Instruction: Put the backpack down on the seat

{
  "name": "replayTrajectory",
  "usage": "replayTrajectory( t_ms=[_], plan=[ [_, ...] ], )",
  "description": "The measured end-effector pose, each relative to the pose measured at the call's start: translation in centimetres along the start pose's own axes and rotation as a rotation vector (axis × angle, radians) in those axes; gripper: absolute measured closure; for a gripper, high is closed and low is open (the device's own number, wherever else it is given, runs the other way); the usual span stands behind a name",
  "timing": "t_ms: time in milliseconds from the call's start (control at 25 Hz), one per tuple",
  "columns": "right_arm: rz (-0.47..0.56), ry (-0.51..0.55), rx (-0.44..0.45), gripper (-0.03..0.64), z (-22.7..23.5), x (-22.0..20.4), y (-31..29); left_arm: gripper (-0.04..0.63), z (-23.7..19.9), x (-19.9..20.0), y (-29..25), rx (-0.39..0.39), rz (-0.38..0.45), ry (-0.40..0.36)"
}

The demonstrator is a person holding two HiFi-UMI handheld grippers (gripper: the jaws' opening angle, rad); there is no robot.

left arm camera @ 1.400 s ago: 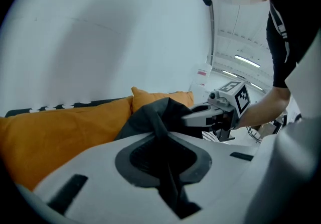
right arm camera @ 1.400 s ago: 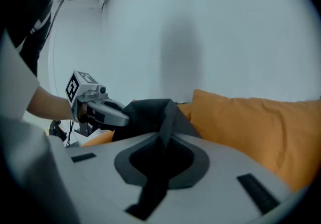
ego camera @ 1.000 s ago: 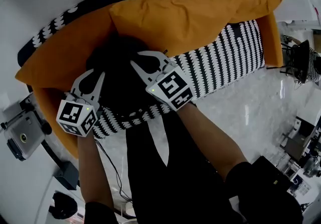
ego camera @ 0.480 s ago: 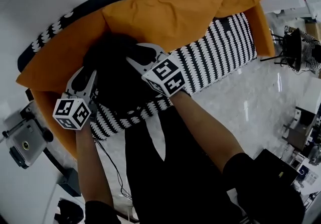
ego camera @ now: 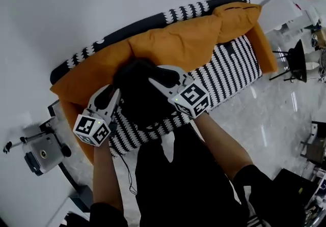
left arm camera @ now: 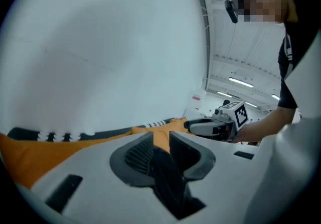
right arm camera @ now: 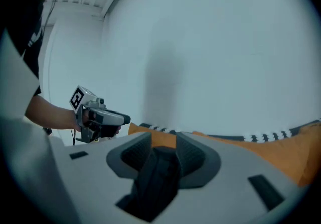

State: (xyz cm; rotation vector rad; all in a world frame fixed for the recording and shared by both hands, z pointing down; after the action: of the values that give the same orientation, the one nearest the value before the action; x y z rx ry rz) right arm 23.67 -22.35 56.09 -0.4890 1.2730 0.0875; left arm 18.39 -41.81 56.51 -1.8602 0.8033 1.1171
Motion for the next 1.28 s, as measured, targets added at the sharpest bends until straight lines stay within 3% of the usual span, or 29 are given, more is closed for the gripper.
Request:
replayTrajectory(
  t_ms=[80,240,360,640,840,1040,1280],
  plan=[
    [0.051,0.041,0.017,0.465,-1.5,3.1,0.8,0.523,1.4,3.1,1.3,-0.042,0.042,-0.043],
    [0.17,0.114,0.058,0.477,-3.8,10.1,2.8,0.55,4.0,10.0,3.9,-0.107,0.144,-0.132],
    [0.252,0.193,0.06,0.539,-5.8,15.2,5.4,0.561,6.4,14.4,6.4,-0.158,0.214,-0.171],
    [0.38,0.367,0.089,0.581,-10.1,23.6,11.8,0.572,11.3,21.3,11.3,-0.2,0.28,-0.304],
    [0.443,0.433,0.209,0.586,-13.1,25.5,15.1,0.574,14.8,23.7,13.9,-0.181,0.342,-0.37],
    [0.387,0.44,0.281,0.588,-12.9,24.1,18.7,0.574,19.1,24.7,15.8,-0.146,0.406,-0.38],
    [0.45,0.456,0.395,0.588,-14.2,23.4,24.1,0.574,25.2,24.6,17.4,-0.113,0.454,-0.454]
  ],
)
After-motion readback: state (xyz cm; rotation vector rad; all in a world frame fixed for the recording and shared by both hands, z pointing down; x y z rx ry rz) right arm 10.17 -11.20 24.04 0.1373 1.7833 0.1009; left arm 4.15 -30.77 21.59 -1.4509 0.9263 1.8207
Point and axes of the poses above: the fingertips, and each gripper's own axes: y backward along the fingers, z to its right, x out of its top, the point moved 5 cm from there along y, backward along the fingers, and after that the axes turned 8 degrees about x, right-handed, at the moved point
